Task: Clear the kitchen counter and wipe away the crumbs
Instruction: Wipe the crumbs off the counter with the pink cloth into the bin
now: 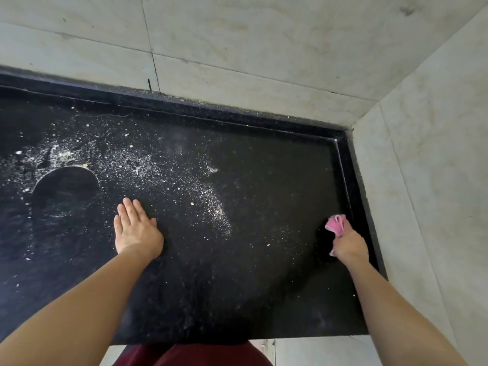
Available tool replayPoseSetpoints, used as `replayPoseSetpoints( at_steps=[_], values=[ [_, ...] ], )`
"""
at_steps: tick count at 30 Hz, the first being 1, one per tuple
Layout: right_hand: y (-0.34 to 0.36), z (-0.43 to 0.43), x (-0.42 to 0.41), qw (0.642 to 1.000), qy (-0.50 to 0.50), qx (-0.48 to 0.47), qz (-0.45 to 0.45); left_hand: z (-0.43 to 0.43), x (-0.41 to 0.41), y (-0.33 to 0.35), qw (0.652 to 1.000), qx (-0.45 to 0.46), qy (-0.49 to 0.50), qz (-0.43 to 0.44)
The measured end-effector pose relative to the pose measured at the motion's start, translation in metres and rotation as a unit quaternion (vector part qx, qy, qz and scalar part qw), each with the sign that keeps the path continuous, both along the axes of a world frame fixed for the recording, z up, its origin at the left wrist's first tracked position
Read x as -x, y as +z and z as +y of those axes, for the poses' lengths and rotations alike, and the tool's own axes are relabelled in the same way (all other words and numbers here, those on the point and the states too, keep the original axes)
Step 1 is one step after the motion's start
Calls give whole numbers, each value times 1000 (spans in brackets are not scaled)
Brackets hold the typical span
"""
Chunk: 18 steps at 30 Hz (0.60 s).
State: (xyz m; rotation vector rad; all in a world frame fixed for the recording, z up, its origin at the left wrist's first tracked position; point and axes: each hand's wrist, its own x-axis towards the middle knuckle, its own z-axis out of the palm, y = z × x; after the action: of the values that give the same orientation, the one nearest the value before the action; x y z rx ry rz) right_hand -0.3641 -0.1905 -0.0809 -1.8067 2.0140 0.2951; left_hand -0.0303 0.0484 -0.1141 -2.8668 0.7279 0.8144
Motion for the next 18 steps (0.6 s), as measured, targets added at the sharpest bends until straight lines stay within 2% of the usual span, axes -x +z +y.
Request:
replayPoseSetpoints(
  at_steps=[2,5,7,9,11,13,16,18],
  values=[
    [-6,23,-17,999,32,25,5,0,0,-1,1000,4,2,0],
    [-16,75,-72,992,107,44,-49,0,0,0,1000,5,3,5],
    [-20,104,-106,984,161,28,-77,0,1,1,1000,0,0,1],
    [-18,119,-130,973,195,-26,-123,1,0,3,1000,-7,-4,-6],
    [-7,122,-137,955,166,-96,-226,4,4,6,1000,2,-7,-17],
    [4,114,-128,947,149,-57,-278,9,14,7,999,33,-15,-23],
    [13,83,-87,958,112,45,-259,19,40,2,995,78,-49,-41],
    [16,59,-45,974,79,73,-197,25,58,-3,992,91,-67,-48]
  ],
)
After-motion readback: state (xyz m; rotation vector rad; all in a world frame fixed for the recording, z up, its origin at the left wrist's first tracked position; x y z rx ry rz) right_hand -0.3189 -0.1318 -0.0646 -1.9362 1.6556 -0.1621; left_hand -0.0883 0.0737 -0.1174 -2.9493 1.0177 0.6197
